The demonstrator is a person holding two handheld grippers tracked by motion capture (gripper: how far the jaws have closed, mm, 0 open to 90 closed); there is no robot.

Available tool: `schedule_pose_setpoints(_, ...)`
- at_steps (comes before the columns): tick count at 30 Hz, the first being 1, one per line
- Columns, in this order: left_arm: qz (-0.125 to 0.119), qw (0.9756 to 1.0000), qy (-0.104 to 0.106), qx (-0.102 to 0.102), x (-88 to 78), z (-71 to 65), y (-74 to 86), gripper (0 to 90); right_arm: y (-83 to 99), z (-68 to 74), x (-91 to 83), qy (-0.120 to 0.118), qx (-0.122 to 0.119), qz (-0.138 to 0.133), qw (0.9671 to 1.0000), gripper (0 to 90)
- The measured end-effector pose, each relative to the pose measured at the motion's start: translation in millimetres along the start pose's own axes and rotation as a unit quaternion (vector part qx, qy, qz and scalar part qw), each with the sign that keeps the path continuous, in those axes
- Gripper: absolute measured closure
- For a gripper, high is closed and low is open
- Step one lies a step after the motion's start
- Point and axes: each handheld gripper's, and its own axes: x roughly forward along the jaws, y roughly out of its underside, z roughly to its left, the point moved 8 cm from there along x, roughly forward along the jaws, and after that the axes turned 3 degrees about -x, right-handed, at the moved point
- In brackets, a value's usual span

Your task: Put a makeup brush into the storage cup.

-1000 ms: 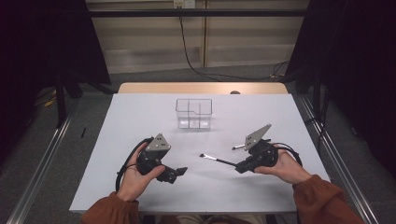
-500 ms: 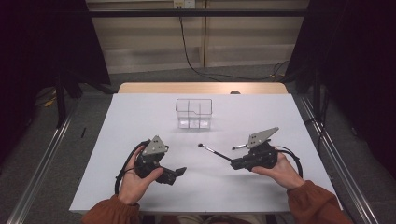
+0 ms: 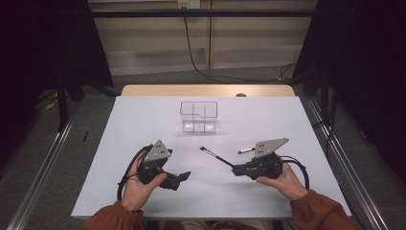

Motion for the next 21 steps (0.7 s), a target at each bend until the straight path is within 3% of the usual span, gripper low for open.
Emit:
schedule_pose_setpoints(2, -0.003, 1.0, 0.002, -0.007, 1.1, -1.0, 0.1, 4.0, -3.5, -0.9, -1.0, 0.006, 0.004, -0.024, 0.9997, 84.2)
schedule_pose_setpoints(6, 0.0, 1.0, 0.002, -0.001, 1.3, -0.3, 1.2, 4.0, -7.3, -2.1, -2.1, 0.016, 0.005, -0.046, 0.9988, 84.2)
schedule_pose_setpoints(14, -0.009, 1.0, 0.0, 0.0, 2.9, -2.4, 0.0, 4.0, -10.1, 1.1, -0.7, 0.017, -0.001, -0.071, 0.9973, 84.2)
schedule_pose_setpoints(17, -0.016, 0.9998, 0.012, 0.003, 4.0, -6.1, -1.3, 4.0, -14.5, 1.6, -0.8, 0.013, -0.002, -0.092, 0.9957, 84.2)
schedule_pose_setpoints(21, -0.029, 0.9995, 0.012, -0.001, 5.6, -8.0, -4.6, 4.0, -16.0, 2.3, -1.1, 0.014, -0.003, -0.096, 0.9953, 84.3)
